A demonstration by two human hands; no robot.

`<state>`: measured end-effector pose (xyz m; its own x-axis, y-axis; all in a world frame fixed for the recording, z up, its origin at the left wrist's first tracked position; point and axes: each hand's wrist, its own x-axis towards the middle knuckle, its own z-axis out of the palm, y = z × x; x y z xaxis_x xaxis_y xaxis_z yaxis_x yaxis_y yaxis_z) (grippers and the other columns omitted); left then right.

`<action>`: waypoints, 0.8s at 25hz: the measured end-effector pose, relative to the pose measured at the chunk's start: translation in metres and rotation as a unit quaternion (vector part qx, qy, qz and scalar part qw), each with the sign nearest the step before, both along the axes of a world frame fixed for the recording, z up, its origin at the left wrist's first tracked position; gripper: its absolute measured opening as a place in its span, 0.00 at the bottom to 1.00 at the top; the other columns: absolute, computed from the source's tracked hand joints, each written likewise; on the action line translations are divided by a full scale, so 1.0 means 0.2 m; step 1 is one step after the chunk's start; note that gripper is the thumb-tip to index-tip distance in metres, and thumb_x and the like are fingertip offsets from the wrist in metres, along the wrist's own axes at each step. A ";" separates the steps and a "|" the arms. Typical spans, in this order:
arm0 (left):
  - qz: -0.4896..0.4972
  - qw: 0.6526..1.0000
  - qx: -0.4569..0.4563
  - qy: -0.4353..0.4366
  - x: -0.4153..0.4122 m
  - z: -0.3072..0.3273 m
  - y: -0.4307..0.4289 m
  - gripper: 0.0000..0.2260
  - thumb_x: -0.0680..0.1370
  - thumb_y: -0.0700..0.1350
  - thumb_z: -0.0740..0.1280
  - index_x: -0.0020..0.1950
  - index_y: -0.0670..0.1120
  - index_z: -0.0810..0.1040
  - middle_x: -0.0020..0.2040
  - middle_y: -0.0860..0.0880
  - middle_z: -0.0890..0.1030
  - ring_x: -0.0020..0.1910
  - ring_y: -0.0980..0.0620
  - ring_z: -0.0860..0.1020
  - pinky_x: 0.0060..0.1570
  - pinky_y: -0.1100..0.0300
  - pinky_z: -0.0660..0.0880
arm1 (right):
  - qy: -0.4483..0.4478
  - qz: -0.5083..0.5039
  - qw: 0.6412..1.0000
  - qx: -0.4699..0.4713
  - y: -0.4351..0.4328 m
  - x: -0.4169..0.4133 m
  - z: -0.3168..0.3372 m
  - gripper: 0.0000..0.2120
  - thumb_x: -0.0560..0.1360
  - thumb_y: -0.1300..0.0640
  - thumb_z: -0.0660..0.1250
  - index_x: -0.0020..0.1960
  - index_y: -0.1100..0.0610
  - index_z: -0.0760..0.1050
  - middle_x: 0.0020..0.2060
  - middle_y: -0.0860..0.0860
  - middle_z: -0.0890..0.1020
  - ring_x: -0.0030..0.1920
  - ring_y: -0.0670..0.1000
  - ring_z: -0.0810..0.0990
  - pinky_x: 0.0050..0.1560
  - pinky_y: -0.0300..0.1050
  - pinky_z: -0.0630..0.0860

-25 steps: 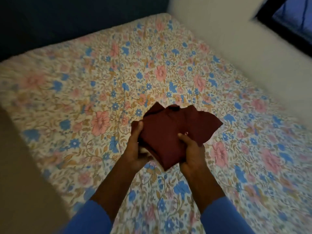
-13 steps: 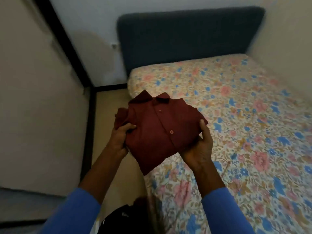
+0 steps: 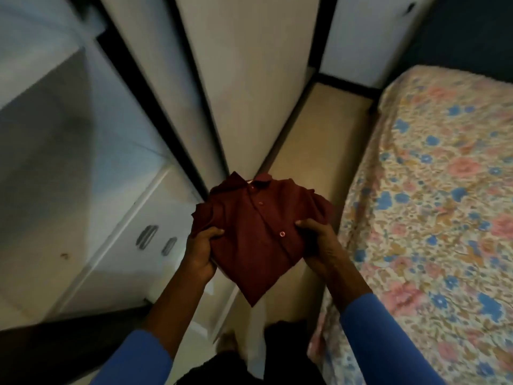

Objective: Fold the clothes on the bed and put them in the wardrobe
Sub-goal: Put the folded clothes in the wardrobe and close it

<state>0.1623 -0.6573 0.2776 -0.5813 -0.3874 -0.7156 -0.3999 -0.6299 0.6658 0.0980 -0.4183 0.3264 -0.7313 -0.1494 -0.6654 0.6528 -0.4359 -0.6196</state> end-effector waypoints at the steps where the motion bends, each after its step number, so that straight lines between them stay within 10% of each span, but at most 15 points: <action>1: 0.019 1.000 0.004 -0.024 0.13 -0.08 -0.09 0.25 0.68 0.33 0.71 0.65 0.41 0.82 0.60 0.38 0.84 0.58 0.34 0.82 0.62 0.39 0.78 | -0.017 0.017 1.000 0.016 -0.11 0.08 -0.07 0.25 0.72 0.70 0.67 0.67 0.55 0.78 0.62 0.60 0.83 0.63 0.63 0.82 0.63 0.61 0.80; 16: 0.219 0.962 0.014 -0.159 0.74 -2.24 -0.90 0.31 0.61 0.35 0.67 0.64 0.46 0.83 0.60 0.41 0.84 0.58 0.36 0.82 0.55 0.46 0.80 | -0.040 0.182 0.951 0.245 -1.25 0.31 -2.13 0.23 0.76 0.73 0.60 0.62 0.51 0.76 0.49 0.54 0.83 0.47 0.54 0.83 0.45 0.49 0.83; 20: 0.188 0.973 -0.041 -0.131 0.70 -2.74 -0.96 0.23 0.65 0.33 0.68 0.55 0.52 0.86 0.56 0.44 0.86 0.57 0.37 0.83 0.58 0.39 0.80 | -0.042 0.195 0.931 0.307 -1.33 0.30 -2.73 0.17 0.77 0.63 0.67 0.65 0.56 0.77 0.53 0.53 0.83 0.54 0.57 0.83 0.58 0.52 0.81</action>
